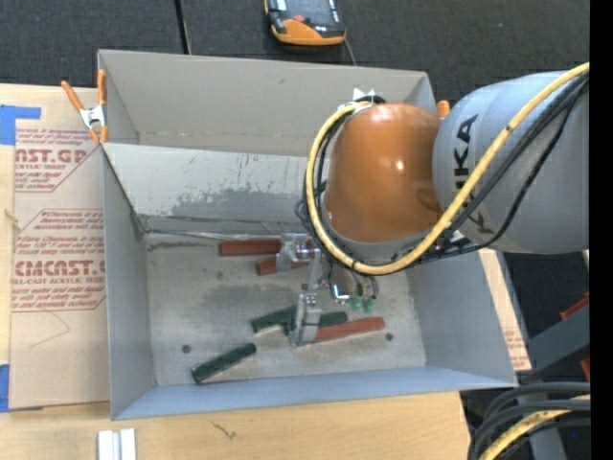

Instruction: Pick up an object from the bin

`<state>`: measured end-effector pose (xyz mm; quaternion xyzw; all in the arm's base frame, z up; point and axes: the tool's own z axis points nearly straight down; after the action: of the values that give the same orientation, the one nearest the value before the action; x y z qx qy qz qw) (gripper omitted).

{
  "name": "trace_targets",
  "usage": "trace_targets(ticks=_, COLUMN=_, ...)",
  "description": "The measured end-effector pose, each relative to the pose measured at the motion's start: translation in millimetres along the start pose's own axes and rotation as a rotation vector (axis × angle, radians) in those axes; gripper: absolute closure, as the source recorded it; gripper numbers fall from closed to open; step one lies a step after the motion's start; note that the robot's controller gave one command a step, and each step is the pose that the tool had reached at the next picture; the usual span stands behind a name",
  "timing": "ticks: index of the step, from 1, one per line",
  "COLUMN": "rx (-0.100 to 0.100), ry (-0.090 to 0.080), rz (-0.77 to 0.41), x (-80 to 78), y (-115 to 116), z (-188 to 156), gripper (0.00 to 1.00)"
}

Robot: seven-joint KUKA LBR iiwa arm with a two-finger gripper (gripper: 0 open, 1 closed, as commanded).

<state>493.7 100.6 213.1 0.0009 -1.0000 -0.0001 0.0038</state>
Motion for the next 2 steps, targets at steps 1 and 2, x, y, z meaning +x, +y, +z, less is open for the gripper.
trace_targets(ticks=1, rx=-0.001, ry=-0.008, rz=0.001, x=-1.7, y=-1, z=-4, gripper=0.00)
trace_targets(ticks=2, rx=-0.002, ry=-0.012, rz=0.085, x=-14.6, y=-38, z=67, gripper=0.00)
